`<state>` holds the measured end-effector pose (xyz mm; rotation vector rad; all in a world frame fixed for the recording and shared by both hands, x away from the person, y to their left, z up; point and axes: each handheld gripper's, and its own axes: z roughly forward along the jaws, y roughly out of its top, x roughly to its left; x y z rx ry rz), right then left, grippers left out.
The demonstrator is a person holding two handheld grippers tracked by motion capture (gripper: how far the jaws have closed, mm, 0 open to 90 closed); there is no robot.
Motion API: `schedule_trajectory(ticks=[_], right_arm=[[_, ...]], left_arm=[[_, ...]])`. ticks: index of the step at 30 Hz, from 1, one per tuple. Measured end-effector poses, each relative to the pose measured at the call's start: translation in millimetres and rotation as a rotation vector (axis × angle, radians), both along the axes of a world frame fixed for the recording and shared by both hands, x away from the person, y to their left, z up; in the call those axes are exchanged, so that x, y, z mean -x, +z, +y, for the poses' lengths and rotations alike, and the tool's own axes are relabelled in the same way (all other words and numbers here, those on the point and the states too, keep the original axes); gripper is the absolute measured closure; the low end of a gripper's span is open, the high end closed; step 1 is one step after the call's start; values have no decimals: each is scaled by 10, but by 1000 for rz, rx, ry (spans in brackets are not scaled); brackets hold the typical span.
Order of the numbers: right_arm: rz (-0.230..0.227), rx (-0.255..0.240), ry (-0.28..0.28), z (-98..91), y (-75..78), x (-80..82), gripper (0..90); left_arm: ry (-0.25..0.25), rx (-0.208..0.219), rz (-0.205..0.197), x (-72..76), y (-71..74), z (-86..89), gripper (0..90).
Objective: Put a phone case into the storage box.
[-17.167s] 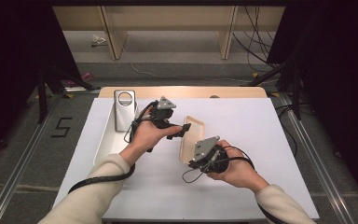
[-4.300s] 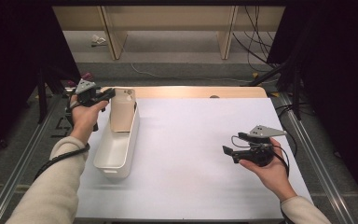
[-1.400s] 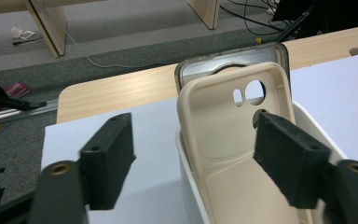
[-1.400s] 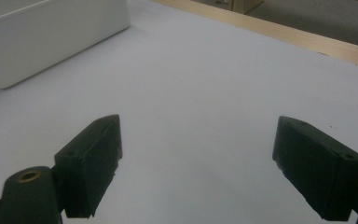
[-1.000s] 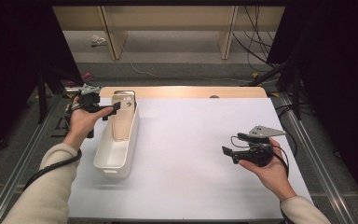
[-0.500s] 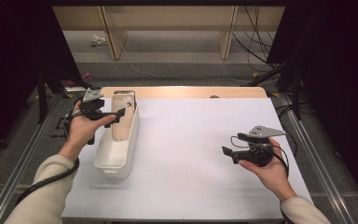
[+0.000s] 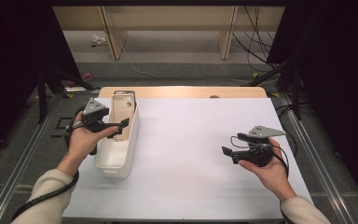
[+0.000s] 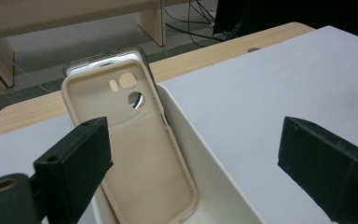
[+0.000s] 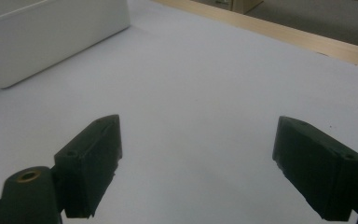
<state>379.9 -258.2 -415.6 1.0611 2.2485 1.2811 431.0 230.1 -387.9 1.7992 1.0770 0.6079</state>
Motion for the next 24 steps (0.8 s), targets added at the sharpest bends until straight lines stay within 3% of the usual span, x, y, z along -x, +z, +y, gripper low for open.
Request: schedule_trajectory(ticks=[10,24], right_arm=[[0,1,2,3,5,6,163],[1,0,4,8,5,6,163]], left_arm=[[-31,18,-39,200,-16,-91,80],[-67,26,-58,483,-47,-164,70]])
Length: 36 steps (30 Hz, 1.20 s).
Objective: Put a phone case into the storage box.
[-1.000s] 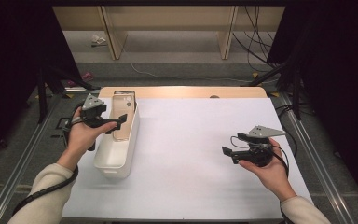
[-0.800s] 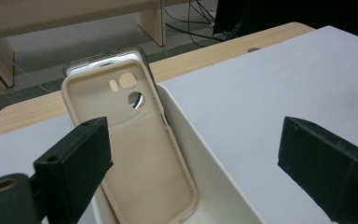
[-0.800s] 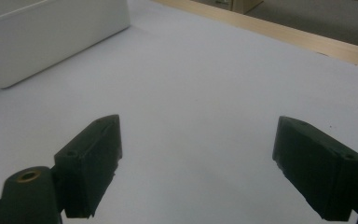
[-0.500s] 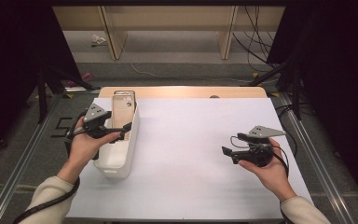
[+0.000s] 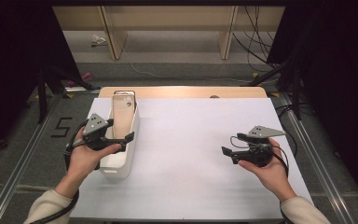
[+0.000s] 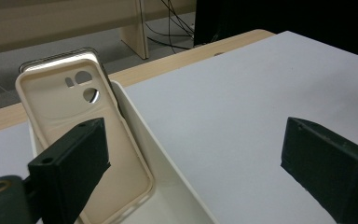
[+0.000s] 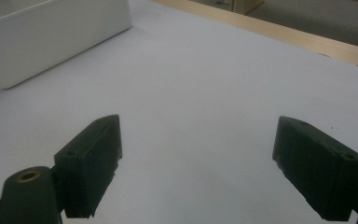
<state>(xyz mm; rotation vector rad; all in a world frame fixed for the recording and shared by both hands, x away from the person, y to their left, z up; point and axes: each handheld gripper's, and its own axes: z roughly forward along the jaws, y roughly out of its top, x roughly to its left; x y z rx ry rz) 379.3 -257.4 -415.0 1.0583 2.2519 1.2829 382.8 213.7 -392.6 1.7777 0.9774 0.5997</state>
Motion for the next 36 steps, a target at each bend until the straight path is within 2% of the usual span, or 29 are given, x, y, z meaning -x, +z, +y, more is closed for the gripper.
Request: schedule_trajectory(ticks=[5,12,36], right_arm=[[-3,-3,0,-4,5,3,163],[-3,-1,2,-2,5,5,163],[-9,-1,13,5,15,17,162]], left_arm=[[-23,8,-12,81,-26,-32,71],[-56,-4,-20,185,-79,-67,76],[-50,-29,-35,390,-247,-56,85]])
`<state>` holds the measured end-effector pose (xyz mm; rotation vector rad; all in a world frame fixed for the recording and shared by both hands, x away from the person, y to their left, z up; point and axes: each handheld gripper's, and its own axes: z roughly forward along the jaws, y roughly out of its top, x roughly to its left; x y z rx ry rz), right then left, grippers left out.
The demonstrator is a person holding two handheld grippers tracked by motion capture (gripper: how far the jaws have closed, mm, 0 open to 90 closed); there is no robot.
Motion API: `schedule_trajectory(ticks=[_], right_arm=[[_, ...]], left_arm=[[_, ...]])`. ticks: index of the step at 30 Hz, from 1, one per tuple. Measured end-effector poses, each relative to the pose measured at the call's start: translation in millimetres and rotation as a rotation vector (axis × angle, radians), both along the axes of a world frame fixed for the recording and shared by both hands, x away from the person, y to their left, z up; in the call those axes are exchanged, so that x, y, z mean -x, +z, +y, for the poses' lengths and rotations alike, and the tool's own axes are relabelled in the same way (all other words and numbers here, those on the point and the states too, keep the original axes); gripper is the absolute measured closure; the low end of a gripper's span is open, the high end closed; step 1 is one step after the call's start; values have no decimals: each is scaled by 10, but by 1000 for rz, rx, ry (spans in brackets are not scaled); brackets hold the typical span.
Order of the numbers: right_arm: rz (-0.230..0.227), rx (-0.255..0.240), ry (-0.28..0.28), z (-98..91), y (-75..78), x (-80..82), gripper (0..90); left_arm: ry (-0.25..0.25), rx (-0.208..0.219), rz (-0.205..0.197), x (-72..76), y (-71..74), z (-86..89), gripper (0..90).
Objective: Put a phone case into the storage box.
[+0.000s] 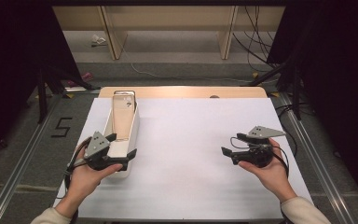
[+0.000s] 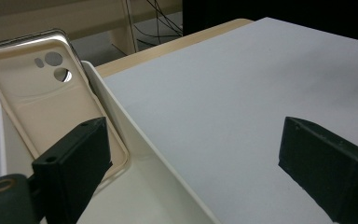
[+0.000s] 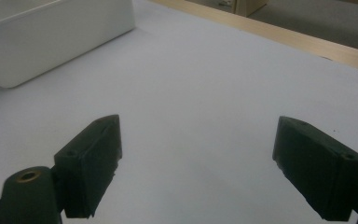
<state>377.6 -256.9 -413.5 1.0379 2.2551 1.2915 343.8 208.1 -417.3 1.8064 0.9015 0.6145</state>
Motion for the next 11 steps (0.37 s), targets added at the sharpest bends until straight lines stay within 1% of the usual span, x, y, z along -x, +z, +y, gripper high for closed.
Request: schedule_trajectory(ticks=[3,4,6,11], right_arm=[[0,1,1,1,0,-1,162],[-1,1,2,2,-2,-2,162],[1,1,2,4,-4,-4,162],[-2,-1,4,11,-3,-5,162]], left_arm=[[5,-3,6,20,-18,3,85],[7,0,6,28,-21,2,85],[9,-10,-1,35,-21,-2,85],[2,-12,1,45,-38,-16,85]])
